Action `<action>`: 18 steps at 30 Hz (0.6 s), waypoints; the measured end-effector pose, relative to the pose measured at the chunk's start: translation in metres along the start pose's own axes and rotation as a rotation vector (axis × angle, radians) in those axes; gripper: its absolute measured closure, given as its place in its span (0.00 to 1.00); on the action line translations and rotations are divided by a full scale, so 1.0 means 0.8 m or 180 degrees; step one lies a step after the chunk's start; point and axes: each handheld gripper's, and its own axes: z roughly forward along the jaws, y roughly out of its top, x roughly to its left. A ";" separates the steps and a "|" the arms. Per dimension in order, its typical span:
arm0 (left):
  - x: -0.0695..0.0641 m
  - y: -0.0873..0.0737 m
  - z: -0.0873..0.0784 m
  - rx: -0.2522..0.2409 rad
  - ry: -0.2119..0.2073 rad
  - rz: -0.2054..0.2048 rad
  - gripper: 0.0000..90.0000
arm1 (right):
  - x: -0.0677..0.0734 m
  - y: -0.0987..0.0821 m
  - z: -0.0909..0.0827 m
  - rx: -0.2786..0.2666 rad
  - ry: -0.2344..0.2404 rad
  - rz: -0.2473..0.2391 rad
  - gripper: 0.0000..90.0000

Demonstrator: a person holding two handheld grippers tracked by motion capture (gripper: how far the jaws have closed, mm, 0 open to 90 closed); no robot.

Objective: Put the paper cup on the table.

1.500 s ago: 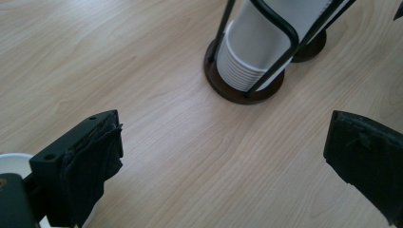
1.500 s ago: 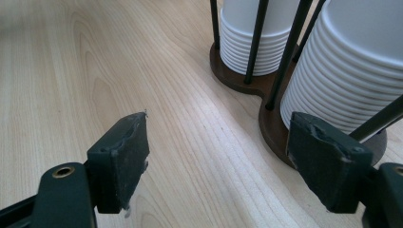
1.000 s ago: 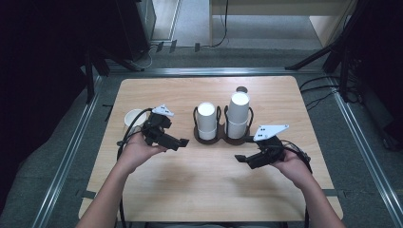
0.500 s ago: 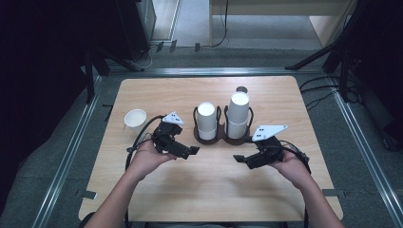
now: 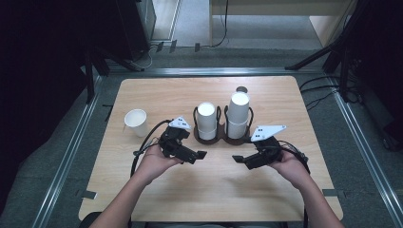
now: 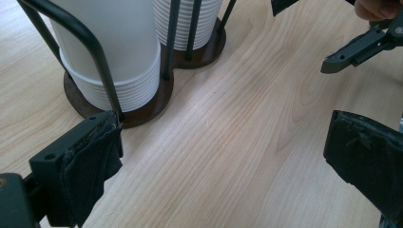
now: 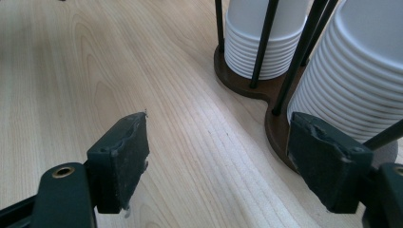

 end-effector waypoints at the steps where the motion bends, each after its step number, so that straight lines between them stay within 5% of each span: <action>1: -0.001 0.000 0.001 0.0002 -0.0004 0.0005 0.00 | 0.000 0.000 0.000 0.0005 0.0001 0.0000 0.25; 18: -0.001 -0.005 0.009 0.0032 -0.0010 0.0046 0.00 | 0.000 0.000 -0.001 0.0009 -0.0002 -0.0017 0.25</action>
